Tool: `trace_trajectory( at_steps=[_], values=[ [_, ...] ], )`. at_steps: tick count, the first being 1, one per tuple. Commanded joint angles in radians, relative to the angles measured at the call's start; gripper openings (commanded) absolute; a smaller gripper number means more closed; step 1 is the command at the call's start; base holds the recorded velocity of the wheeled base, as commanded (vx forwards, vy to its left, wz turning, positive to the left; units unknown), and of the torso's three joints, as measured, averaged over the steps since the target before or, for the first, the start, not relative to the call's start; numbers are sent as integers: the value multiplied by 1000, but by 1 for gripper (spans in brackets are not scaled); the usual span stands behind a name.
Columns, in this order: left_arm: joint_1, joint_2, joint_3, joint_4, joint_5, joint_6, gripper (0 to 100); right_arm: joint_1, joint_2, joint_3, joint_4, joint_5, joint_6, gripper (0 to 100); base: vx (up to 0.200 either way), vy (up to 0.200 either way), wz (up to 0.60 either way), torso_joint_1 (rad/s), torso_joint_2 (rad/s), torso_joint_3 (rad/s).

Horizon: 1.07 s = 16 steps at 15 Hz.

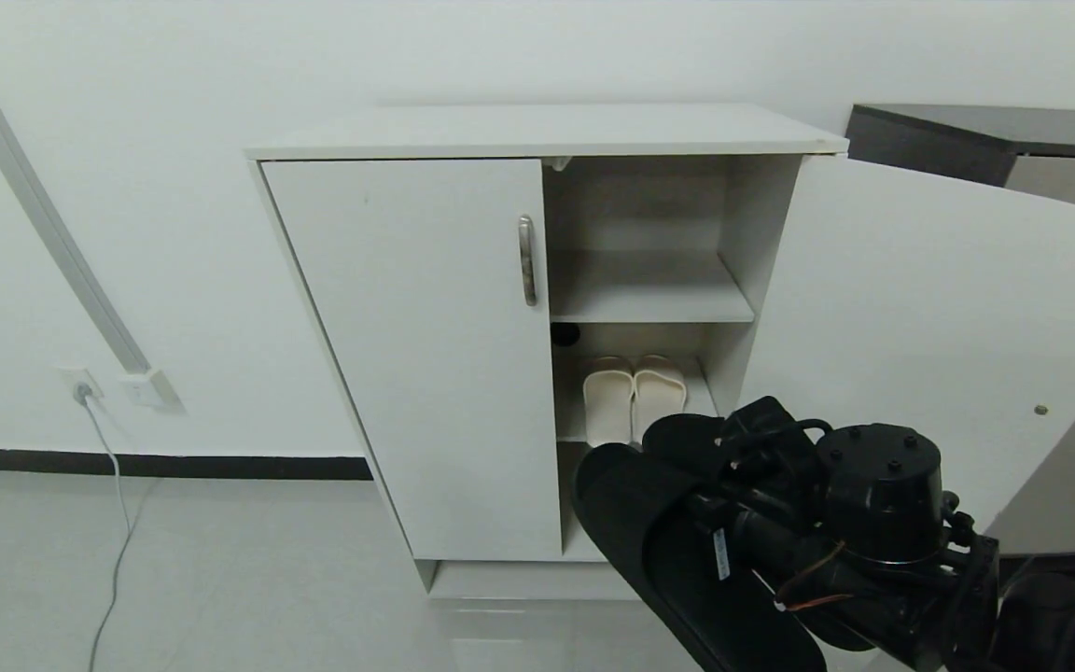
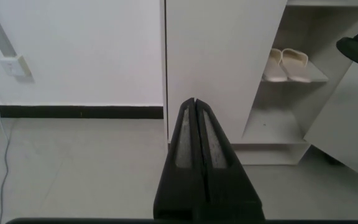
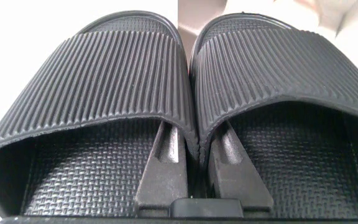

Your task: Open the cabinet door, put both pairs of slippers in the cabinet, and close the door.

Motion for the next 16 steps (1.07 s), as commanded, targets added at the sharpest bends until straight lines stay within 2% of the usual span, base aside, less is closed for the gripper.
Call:
trace_trajectory(
  at_steps=[1, 5, 11, 16],
  values=[
    [0, 1, 0, 0, 0, 0, 0, 1, 3, 1, -1, 0, 0, 0, 0, 0, 0, -22, 437, 417],
    [0, 1, 0, 0, -1, 0, 0, 0, 5, 7, -4, 3, 1, 0, 0, 0, 0, -2, 240, 243],
    [0, 1, 0, 0, -4, 3, 0, -2, 57, 33, -125, 6, -29, 0, 0, 0, 0, 0, 9, 8],
    [0, 1, 0, 0, -1, 1, 0, 6, 95, 25, -174, 0, -32, 0, 0, 0, 0, 0, 0, 0]
  ],
)
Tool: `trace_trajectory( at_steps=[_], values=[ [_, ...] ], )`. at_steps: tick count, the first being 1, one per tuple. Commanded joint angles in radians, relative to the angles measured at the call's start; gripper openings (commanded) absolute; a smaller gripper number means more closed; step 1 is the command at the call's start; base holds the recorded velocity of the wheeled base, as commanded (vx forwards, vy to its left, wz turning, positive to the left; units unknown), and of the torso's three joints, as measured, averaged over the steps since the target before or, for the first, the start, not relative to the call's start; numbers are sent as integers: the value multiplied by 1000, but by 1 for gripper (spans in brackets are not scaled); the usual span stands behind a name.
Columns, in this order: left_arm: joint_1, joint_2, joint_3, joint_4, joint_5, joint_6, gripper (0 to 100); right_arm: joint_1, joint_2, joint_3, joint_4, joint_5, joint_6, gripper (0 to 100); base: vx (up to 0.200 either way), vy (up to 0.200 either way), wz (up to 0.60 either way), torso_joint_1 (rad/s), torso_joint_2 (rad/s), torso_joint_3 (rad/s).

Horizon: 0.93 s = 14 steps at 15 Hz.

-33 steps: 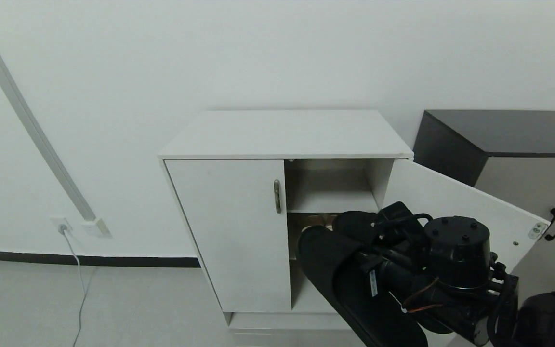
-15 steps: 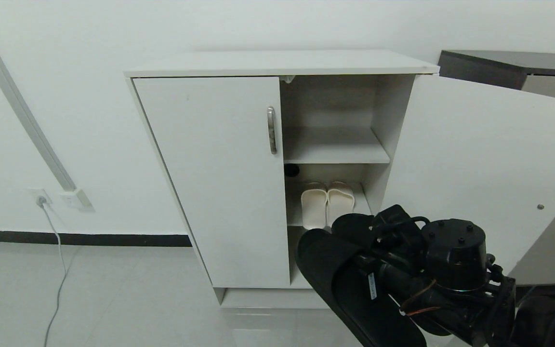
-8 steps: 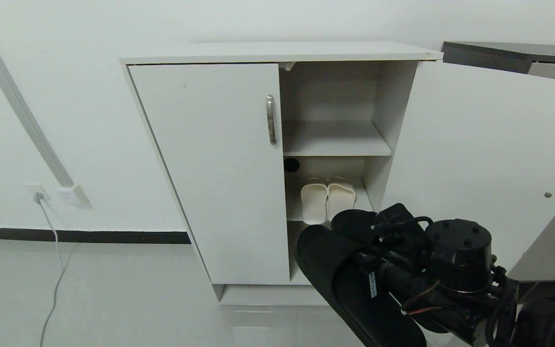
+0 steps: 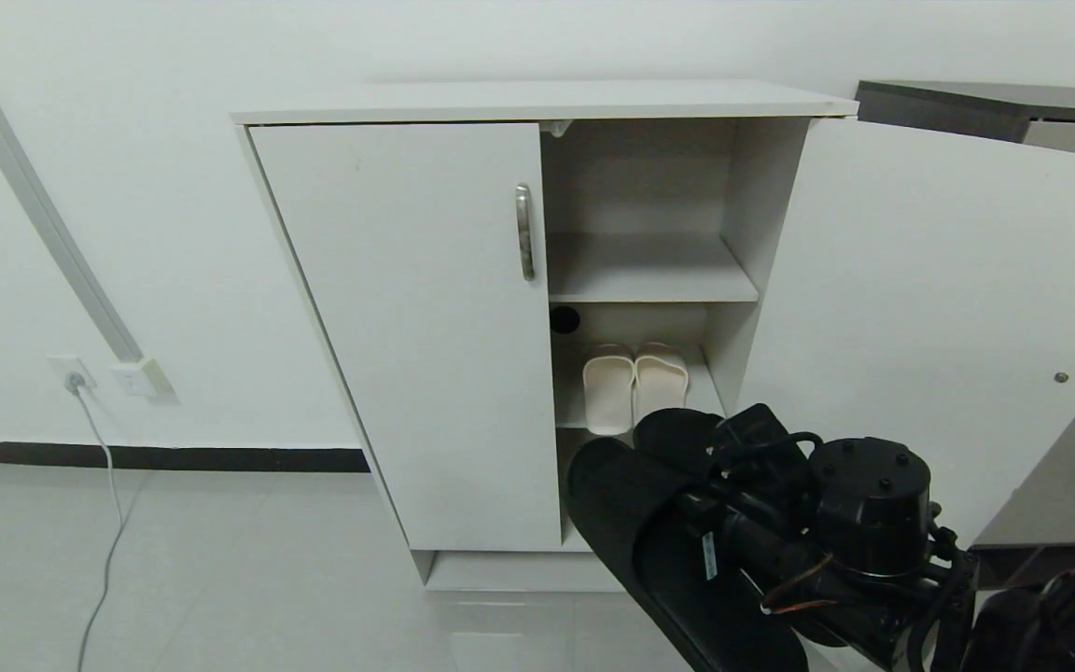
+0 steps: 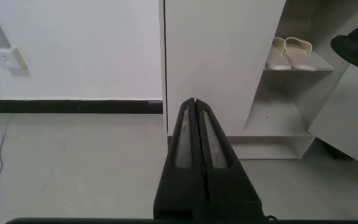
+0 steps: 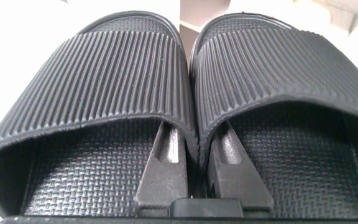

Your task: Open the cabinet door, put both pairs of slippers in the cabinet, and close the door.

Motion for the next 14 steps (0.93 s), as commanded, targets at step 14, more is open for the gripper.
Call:
trace_trajectory(
  at_steps=[14],
  values=[
    [0, 1, 0, -2, -2, 4, 0, 80, 173, -272, 28, -239, 76, 0, 0, 0, -86, 0, 0, 1]
  ],
)
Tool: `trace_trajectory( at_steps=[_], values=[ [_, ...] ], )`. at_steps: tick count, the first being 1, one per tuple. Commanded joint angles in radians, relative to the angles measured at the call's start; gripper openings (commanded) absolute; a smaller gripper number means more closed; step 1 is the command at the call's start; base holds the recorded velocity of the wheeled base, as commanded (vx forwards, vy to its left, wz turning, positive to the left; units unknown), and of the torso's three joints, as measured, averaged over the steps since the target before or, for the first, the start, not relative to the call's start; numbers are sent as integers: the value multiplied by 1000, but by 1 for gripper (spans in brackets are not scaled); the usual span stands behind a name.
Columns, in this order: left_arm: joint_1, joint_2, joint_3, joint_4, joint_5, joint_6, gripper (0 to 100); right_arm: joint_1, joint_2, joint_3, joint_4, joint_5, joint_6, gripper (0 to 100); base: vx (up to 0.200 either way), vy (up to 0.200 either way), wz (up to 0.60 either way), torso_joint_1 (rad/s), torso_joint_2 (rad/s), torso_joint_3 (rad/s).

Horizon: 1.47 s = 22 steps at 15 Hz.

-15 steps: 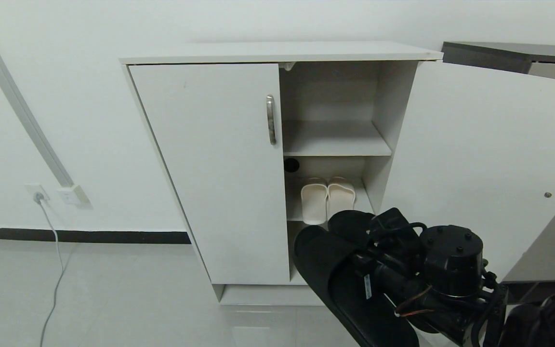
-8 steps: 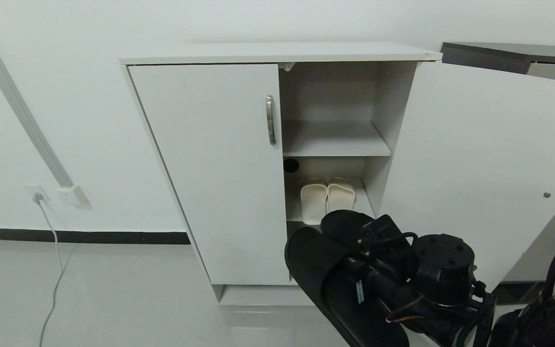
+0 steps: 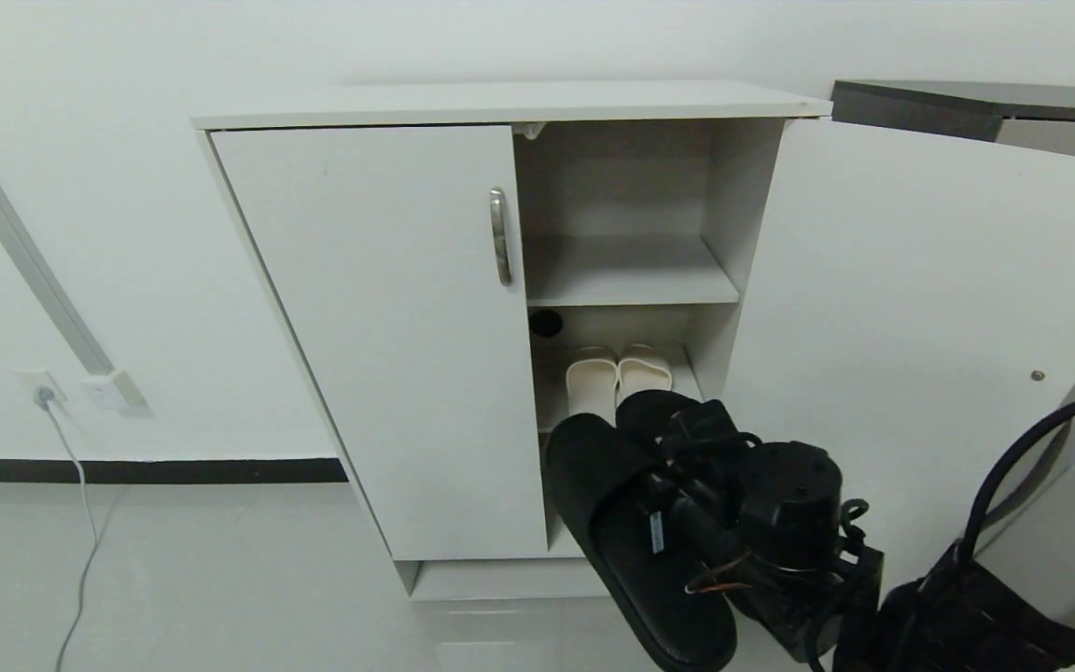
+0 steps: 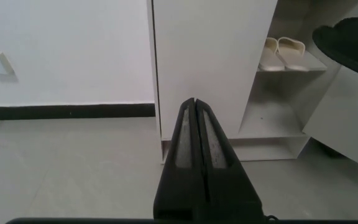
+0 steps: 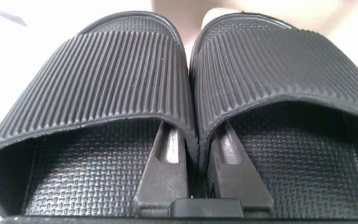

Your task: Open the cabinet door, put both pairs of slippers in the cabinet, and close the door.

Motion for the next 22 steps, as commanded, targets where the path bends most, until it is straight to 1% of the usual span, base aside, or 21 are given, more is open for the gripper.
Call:
trace_trajectory(
  at_steps=[1, 2, 3, 6, 7, 9, 10, 12, 22],
  values=[
    [0, 1, 0, 0, 0, 2, 0, 41, 5, -211, 245, -152, 114, 0, 0, 0, 0, 0, 0, 0],
    [0, 1, 0, 0, 0, 2, 0, 55, -4, -277, 356, -209, 148, 0, 0, 0, 0, 0, 0, 0],
    [0, 1, 0, 0, 0, 0, 0, 66, -25, -366, 504, -255, 196, 0, 0, 0, 0, 0, 0, 0],
    [0, 1, 0, 0, 0, 0, 0, 66, -79, -610, 909, -323, 297, 0, 0, 0, 0, 0, 0, 0],
    [0, 1, 0, 0, 0, 0, 0, 63, -81, -685, 986, -363, 309, 0, 0, 0, 0, 0, 0, 0],
    [0, 1, 0, 0, 2, 0, 0, 57, -82, -763, 1003, -380, 258, 0, 0, 0, 0, 0, 0, 0],
    [0, 1, 0, 0, 2, 0, 0, 52, -82, -780, 998, -381, 229, 0, 0, 0, 0, 0, 0, 0],
    [0, 1, 0, 0, 2, 0, 0, 50, -79, -812, 1004, -381, 217, 0, 0, 0, 0, 0, 0, 0],
    [0, 1, 0, 0, 0, 2, 0, 32, -56, -809, 1001, -381, 220, 0, 0, 0, 0, 0, 0, 0]
  ],
)
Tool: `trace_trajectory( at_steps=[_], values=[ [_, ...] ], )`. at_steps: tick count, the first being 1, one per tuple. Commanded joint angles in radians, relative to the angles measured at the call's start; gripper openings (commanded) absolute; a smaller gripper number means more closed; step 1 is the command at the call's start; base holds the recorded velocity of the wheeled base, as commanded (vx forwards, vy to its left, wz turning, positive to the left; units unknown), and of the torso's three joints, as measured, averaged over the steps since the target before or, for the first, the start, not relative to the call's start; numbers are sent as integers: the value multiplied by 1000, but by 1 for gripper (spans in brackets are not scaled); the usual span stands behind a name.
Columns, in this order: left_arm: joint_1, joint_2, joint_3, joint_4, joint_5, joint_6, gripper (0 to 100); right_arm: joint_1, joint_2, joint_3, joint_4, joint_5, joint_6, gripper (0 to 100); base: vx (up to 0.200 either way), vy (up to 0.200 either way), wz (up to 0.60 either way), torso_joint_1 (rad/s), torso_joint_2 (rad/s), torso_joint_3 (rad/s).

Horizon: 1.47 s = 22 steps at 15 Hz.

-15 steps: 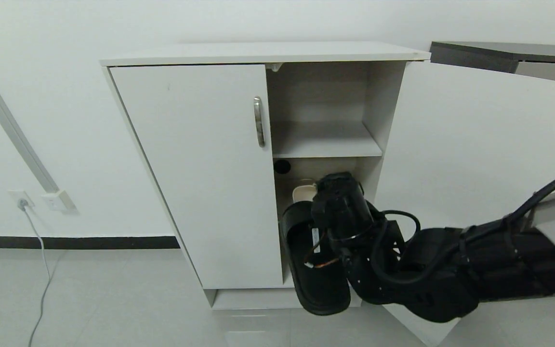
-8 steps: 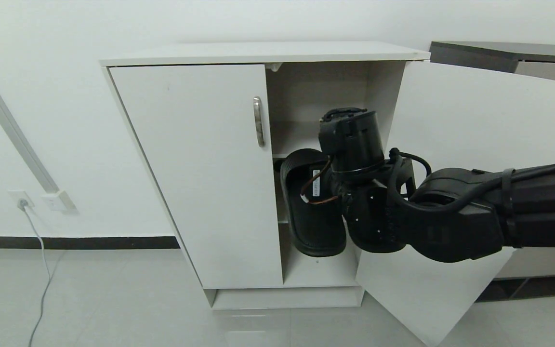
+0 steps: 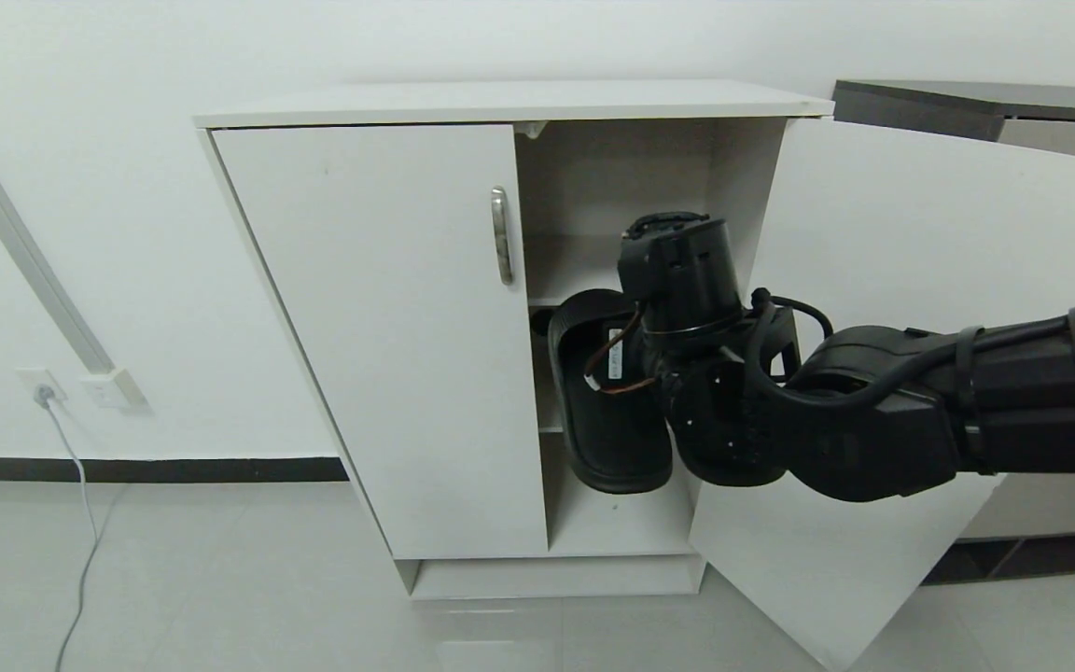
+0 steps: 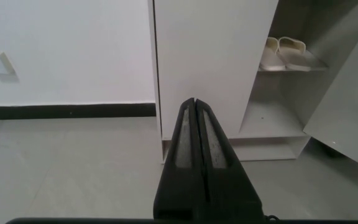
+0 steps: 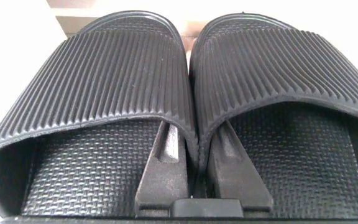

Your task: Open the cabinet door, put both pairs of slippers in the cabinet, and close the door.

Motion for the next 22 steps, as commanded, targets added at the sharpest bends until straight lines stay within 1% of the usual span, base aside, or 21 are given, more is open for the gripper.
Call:
trace_trajectory(
  at_steps=[1, 13, 18, 22],
  values=[
    [0, 1, 0, 0, 0, 0, 0, -1, 2, 1, -1, 0, 0, 0, 200, 0, 0, 2, 2, 12],
    [0, 1, 0, 0, 0, 0, 0, -4, 5, 10, 1, 0, 0, 0, 200, 0, 0, 2, 0, 4],
    [0, 1, 0, 0, 0, 0, 0, -6, 10, 10, 2, 2, -3, 0, 0, 0, 0, 0, 0, 0],
    [0, 1, 0, 0, 0, 0, 0, -41, 60, -59, 33, 11, -8, 0, 0, 0, 0, 0, 0, 0]
  ],
)
